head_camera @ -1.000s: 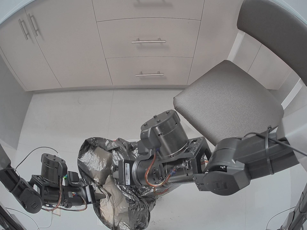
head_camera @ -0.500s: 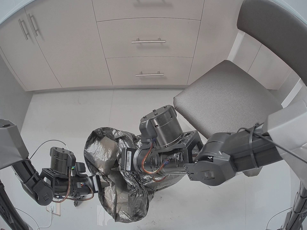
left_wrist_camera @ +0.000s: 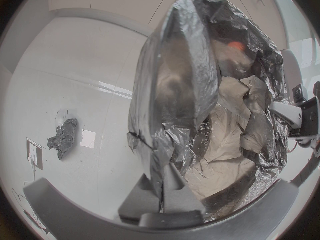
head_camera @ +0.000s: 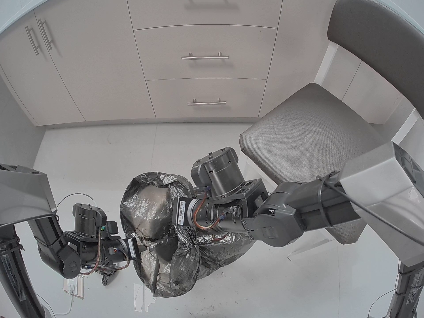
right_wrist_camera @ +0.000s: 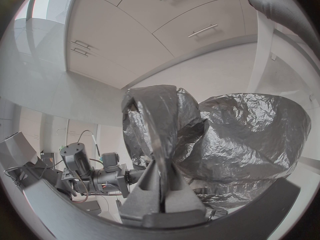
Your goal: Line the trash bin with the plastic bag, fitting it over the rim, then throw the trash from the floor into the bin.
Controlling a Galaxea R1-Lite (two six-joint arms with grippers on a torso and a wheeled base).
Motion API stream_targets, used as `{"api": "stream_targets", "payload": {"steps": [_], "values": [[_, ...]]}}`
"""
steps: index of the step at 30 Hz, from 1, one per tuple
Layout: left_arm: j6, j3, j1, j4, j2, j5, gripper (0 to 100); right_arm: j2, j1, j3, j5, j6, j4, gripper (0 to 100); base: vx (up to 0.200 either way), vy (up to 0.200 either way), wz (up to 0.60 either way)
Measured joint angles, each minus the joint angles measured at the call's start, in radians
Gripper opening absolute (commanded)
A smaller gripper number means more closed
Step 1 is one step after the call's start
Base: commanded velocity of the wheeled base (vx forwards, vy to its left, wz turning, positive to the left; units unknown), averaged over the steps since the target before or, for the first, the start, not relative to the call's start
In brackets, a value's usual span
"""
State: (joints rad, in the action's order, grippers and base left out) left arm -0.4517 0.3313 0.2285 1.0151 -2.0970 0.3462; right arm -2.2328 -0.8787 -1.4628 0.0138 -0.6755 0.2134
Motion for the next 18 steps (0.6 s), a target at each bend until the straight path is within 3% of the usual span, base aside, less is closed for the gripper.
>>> {"api": "stream_targets", "payload": {"steps": [11, 18], "values": [[0.12, 0.051, -0.049, 0.0, -0.045, -0.067, 0, -0.032, 0.021, -0.022, 0.048, 0.031, 0.004, 0, 0.0, 0.0, 0.0], [0.137, 0.123, -0.072, 0.0, -0.101, -0.108, 0, -0.044, 0.028, -0.041, 0.09, 0.074, 0.004, 0, 0.0, 0.0, 0.0]]}}
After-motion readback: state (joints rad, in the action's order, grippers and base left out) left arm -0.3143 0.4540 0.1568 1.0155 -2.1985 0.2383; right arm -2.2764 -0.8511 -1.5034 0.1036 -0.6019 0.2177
